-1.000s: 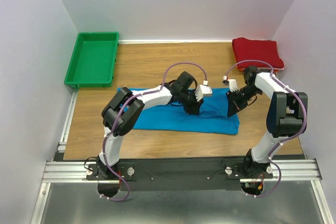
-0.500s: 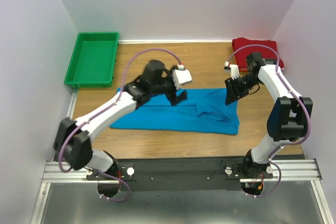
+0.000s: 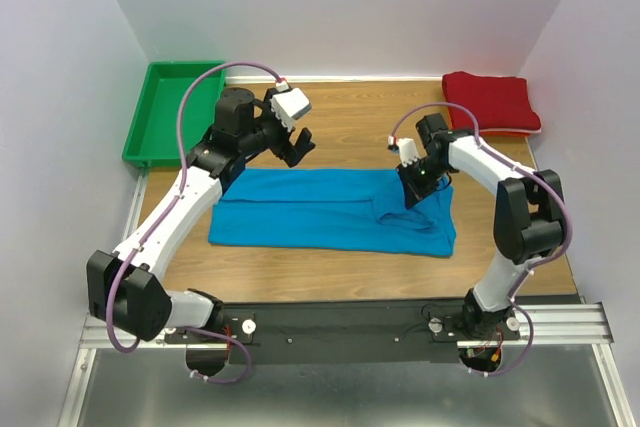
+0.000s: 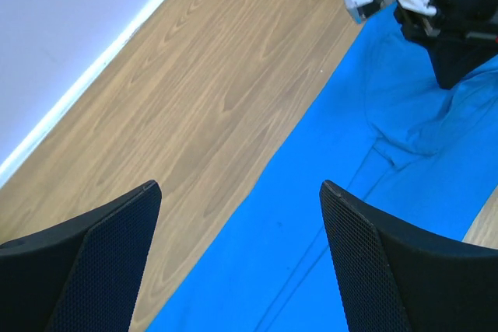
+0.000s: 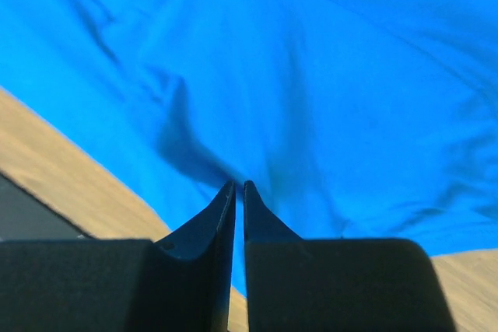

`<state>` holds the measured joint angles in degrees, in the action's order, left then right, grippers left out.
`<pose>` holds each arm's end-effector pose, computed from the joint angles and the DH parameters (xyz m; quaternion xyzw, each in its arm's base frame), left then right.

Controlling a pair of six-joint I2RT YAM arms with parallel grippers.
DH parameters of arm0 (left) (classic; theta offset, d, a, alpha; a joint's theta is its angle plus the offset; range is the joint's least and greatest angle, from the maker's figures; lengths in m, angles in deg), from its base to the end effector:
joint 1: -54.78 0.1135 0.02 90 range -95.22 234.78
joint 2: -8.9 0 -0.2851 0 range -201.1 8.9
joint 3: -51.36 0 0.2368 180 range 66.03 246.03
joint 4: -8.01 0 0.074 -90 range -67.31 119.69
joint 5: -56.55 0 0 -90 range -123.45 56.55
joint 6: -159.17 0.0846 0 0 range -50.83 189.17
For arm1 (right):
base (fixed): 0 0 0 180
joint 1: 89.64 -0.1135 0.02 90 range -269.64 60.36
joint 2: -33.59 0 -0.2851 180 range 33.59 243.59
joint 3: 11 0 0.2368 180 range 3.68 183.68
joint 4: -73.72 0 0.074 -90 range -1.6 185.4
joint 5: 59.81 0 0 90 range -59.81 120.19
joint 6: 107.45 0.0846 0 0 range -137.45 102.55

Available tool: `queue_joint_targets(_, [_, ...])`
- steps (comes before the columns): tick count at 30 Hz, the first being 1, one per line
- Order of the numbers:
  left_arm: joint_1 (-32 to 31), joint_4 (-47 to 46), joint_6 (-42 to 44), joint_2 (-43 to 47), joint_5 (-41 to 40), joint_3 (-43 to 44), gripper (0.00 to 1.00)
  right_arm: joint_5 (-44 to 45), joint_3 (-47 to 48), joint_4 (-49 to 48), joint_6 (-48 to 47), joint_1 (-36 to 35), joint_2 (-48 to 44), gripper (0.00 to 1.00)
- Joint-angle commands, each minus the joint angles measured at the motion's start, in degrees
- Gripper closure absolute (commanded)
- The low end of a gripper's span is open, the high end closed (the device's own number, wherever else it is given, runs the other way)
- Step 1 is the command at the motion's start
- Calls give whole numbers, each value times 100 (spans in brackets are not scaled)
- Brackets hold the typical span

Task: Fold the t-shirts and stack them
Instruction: Fold the tshirt

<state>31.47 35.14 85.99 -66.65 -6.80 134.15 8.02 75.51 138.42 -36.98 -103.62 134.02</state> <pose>0.2830 -0.1632 0.3685 0.3976 0.7028 -0.2200 0.5473 0.3140 0.1111 0.1876 -0.2998 0.9296 0.1864 0.1064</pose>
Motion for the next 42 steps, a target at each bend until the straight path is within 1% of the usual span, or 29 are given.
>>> queue_joint_targets(1, [177, 196, -346, 32, 296, -9, 10, 530, -424, -396, 142, -245, 197, 87])
queue_joint_targets(5, [450, 346, -460, -13, 665, -27, 10, 565, -819, -379, 142, -465, 57, 87])
queue_joint_targets(7, [546, 372, -486, 5, 902, -61, 10, 478, -952, -300, 116, -536, -162, 87])
queue_joint_targets(11, [652, 188, -232, 224, 833, -385, 10, -110, -917, 199, -77, -553, -523, 83])
queue_joint_targets(13, [670, 47, -206, 330, 631, -501, 10, -156, -847, 359, -112, -553, -611, 79])
queue_joint_targets(14, [687, 99, -92, 365, 448, -466, 10, 79, -768, 351, 1, -553, -655, 77])
queue_joint_targets(15, [696, 335, 66, 348, 350, -440, 10, 177, -715, 333, 54, -553, -673, 71])
queue_joint_targets(16, [731, 381, 172, 296, 332, -440, 10, 326, -610, 246, 220, -553, -699, 68])
queue_joint_targets(17, [792, 503, 512, 269, 558, -414, 10, 380, -548, 176, 317, -545, -699, 61])
queue_joint_targets(19, [1038, 837, 699, 164, 805, -370, 10, 494, -486, 35, 519, -553, -647, 56])
queue_joint_targets(20, [1109, 1030, 804, 111, 902, -300, 10, 686, -443, -88, 660, -553, -473, 55])
queue_joint_targets(24, [1329, 1364, 946, -196, 1017, -141, 9, 1338, -346, -282, 731, -553, 161, 55])
queue_joint_targets(27, [1513, 1374, 928, -303, 1166, -184, 9, 1742, -170, -396, 714, -562, 697, 57])
queue_joint_targets(29, [1653, 1304, 858, -294, 1236, -281, 9, 2066, 137, -440, 600, -571, 960, 57])
queue_joint_targets(30, [1689, 1252, 849, -285, 1246, -308, 9, 2172, 269, -440, 556, -571, 1275, 57])
queue_joint_targets(33, [1804, 1173, 841, -259, 1263, -413, 9, 2454, 910, -440, 284, -588, 1751, 59])
queue_joint_targets(34, [1830, 1155, 858, -267, 1272, -448, 9, 2507, 1364, -432, 205, -597, 2101, 59])
queue_joint_targets(36, [1874, 1093, 902, -285, 1228, -527, 9, 2569, 1954, -423, -6, -667, 2480, 59])
queue_joint_targets(37, [1891, 1067, 902, -328, 1193, -554, 9, 2604, 2271, -405, -77, -694, 2935, 59])
queue_joint_targets(38, [1909, 1049, 902, -355, 1167, -589, 9, 2709, 3005, -379, -234, -729, 3157, 59])
queue_joint_targets(40, [2014, 1040, 893, -477, 1140, -633, 9, 2849, 3755, -344, -454, -843, 3649, 59])
queue_joint_targets(41, [2041, 1049, 902, -522, 1123, -650, 9, 2981, 4238, -352, -551, -887, 4130, 59])
queue_joint_targets(42, [2058, 1093, 946, -574, 992, -642, 9, 3269, 5121, -370, -726, -922, 4369, 58])
